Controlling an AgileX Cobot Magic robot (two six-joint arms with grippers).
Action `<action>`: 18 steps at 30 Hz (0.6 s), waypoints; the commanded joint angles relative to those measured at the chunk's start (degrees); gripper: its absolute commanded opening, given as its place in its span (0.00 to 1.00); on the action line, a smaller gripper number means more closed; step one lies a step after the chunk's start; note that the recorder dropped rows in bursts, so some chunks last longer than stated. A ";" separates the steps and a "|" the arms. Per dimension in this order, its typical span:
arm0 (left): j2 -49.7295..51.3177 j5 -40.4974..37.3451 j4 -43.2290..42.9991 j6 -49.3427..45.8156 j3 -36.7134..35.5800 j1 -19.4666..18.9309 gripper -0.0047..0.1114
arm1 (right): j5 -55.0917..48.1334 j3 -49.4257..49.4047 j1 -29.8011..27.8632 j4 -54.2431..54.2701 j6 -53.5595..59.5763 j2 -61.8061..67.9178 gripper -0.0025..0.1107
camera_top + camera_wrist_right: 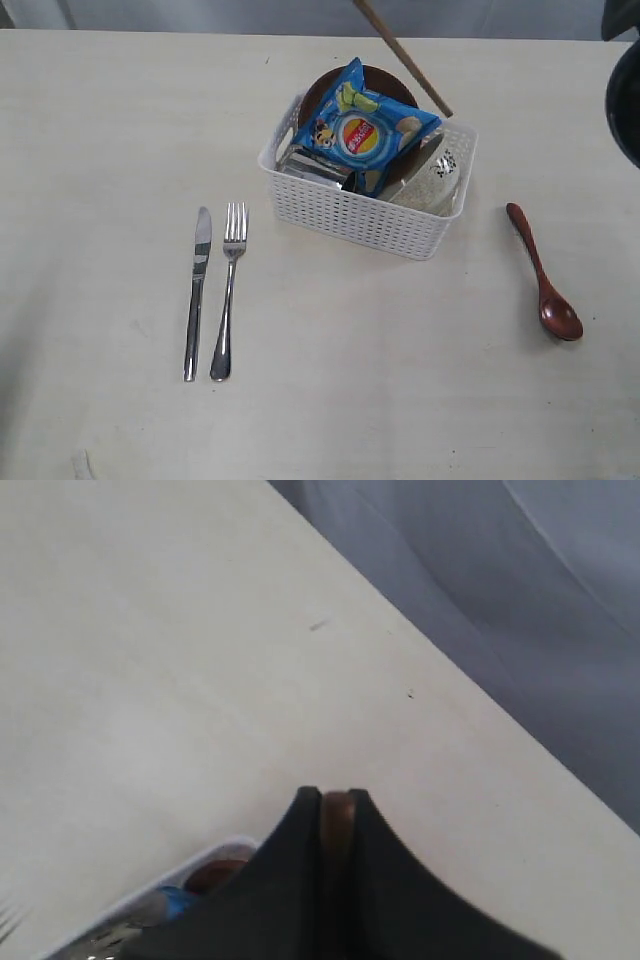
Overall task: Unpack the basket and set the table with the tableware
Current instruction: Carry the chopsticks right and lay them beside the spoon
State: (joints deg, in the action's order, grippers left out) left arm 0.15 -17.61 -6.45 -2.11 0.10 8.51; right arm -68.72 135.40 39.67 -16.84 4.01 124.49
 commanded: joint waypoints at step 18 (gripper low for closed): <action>-0.15 0.45 0.51 0.20 -0.10 -0.31 0.04 | -1.24 -26.90 -19.49 -0.78 -8.97 -12.35 0.02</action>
State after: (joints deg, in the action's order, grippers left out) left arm 0.15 -17.61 -6.45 -2.11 0.10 8.51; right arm -69.84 113.96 23.09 -17.24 -3.29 114.36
